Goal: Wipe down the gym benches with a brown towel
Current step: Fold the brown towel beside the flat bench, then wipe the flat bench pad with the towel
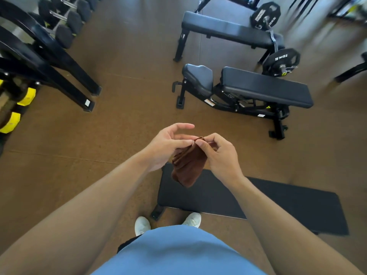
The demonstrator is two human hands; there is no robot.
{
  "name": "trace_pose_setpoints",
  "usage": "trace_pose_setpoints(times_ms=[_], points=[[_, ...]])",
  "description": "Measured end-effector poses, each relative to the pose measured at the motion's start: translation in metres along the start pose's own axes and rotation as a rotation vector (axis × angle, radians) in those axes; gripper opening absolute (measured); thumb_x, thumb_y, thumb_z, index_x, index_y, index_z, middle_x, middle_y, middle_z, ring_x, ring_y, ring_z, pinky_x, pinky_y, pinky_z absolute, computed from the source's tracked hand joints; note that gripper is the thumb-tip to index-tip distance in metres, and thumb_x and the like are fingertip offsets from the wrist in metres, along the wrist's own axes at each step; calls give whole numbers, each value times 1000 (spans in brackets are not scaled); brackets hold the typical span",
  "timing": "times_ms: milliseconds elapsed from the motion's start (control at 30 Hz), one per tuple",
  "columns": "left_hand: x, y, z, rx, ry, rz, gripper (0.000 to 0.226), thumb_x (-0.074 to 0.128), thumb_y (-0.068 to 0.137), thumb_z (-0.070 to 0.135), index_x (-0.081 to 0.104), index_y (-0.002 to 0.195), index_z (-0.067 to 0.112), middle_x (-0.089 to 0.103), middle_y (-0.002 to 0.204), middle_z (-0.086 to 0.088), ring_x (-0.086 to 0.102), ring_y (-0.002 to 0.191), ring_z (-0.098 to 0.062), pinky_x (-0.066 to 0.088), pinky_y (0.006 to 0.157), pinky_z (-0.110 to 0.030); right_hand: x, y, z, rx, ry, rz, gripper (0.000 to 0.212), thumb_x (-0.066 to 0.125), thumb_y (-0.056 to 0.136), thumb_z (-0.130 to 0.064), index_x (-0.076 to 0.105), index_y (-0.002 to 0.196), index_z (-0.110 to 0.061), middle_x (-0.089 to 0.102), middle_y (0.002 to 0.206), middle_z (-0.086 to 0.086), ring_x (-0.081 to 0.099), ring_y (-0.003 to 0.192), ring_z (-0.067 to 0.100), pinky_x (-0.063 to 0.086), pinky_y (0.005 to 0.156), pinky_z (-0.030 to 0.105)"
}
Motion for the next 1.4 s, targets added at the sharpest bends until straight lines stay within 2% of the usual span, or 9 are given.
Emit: trace_pose_setpoints(times_ms=[200,500,667,800,967,1033,1133,1267,1400], points=[[-33,-24,-51,-114,637,-51,33,91,75,26,73,102,19,75,92,0,72,87,-12,60,81,-33,30,-24,9,52,3,-13,15,60,104,-31,72,95,-29,74,86,-17,70,86,4,57,74,17],[-90,-15,-89,-137,765,-48,12,80,87,23,68,89,25,71,81,8,67,78,-8,51,73,-30,47,-43,77,302,-66,85,30,53,107,-45,68,94,-24,65,69,-11,57,62,3,47,64,23],[-111,24,-108,-99,815,59,20,84,82,20,67,88,29,75,86,9,72,84,-11,60,83,-41,69,-10,128,463,156,97,27,53,108,-36,67,102,-14,74,96,3,72,93,15,62,95,40],[-129,69,-110,-23,884,135,15,78,88,18,71,92,30,72,86,12,69,88,-13,55,82,-34,81,35,158,463,226,130,20,53,109,-31,63,97,-18,71,95,-1,71,96,13,60,99,41],[-139,102,-127,76,966,169,18,68,96,10,72,109,22,70,91,8,64,83,-9,47,73,-22,91,66,184,350,130,134,12,50,110,-33,58,104,-26,72,104,-1,70,102,15,59,95,27],[-144,103,-156,50,948,163,19,67,96,12,72,112,22,71,91,7,66,84,-10,53,75,-25,97,61,204,335,61,120,12,50,110,-33,58,106,-26,71,96,-1,67,87,10,52,80,12],[-150,99,-226,-63,954,59,24,66,97,17,71,116,29,74,98,9,70,92,-11,58,86,-37,114,39,251,354,-44,75,11,51,109,-31,58,100,-29,64,76,-6,53,58,5,41,55,15],[-155,82,-347,-385,923,-240,41,72,93,21,66,132,32,71,122,15,67,108,-1,55,100,-35,156,-5,362,503,-334,-131,22,51,107,-38,63,94,-26,66,92,-8,63,88,10,48,75,31],[-179,87,-401,-373,860,-83,37,67,96,19,66,131,32,66,121,18,60,116,-1,51,104,-30,191,-19,424,452,-540,-158,23,54,106,-27,66,126,-22,63,131,-4,54,126,20,44,106,34]])
Point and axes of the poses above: each hand's wrist, its own y-axis towards the middle knuckle, its own x-axis out of the palm, z = x × y, the point moved 9 cm from there along y, towards the middle knuckle
